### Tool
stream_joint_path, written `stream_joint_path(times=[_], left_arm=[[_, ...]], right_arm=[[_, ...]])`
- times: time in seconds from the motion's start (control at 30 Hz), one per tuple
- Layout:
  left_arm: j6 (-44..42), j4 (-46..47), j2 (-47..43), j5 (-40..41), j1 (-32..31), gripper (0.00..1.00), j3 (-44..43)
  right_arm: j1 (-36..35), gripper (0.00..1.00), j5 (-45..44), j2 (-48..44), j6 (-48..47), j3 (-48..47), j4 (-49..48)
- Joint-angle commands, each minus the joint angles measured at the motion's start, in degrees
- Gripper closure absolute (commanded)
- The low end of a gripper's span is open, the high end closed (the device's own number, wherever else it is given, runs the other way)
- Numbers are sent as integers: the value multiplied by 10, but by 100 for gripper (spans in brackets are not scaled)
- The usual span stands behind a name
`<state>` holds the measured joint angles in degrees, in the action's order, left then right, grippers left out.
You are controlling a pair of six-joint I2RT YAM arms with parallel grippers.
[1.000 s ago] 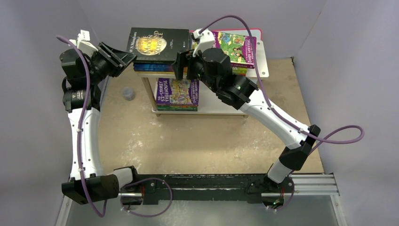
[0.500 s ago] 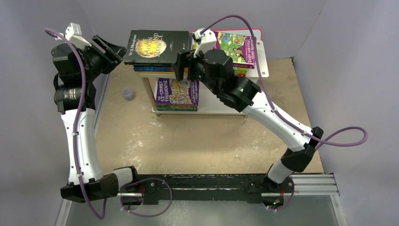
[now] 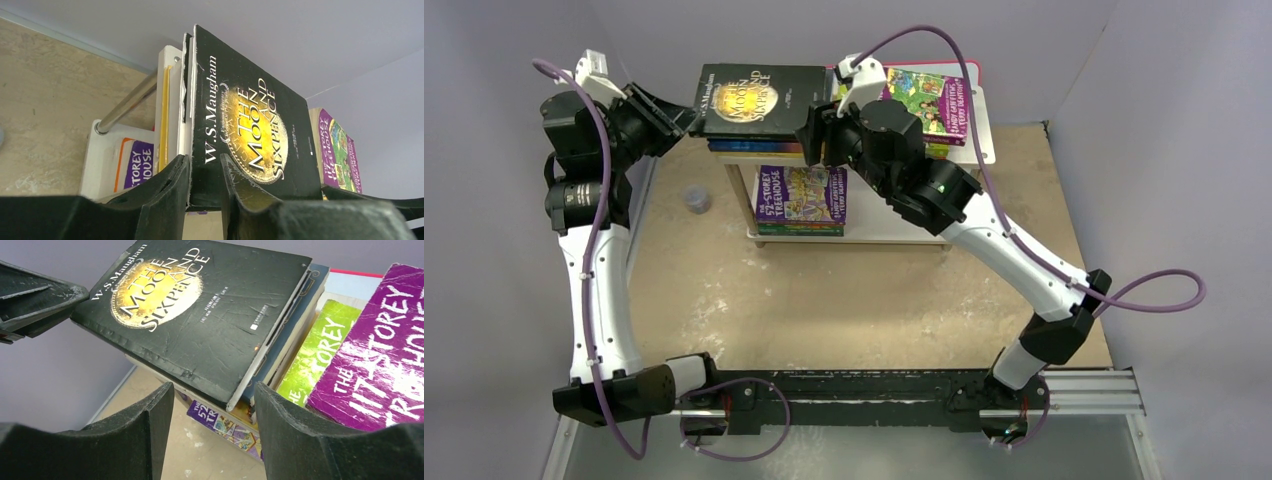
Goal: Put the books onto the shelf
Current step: Place the book on the shelf.
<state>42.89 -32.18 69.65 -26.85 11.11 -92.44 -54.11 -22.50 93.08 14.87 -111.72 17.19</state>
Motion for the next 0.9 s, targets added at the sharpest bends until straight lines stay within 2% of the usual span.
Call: stream_joint_path(times=[0.0, 0.2, 0.43, 0.67, 0.87], left_arm=[[20, 52, 4, -32, -1, 75, 2], [25, 59, 8, -37, -1, 82, 1], [36, 82, 12, -50, -1, 87, 6], [74, 139, 24, -81, -2, 93, 24], [75, 155, 31, -86, -2, 93, 39]], right_arm=[[-1, 39, 20, 8, -8, -38, -4], [7, 49, 25, 29, 5, -63, 24], [31, 52, 52, 38, 32, -67, 32], [43, 58, 62, 27, 35, -40, 1], [47, 59, 63, 22, 33, -26, -15]])
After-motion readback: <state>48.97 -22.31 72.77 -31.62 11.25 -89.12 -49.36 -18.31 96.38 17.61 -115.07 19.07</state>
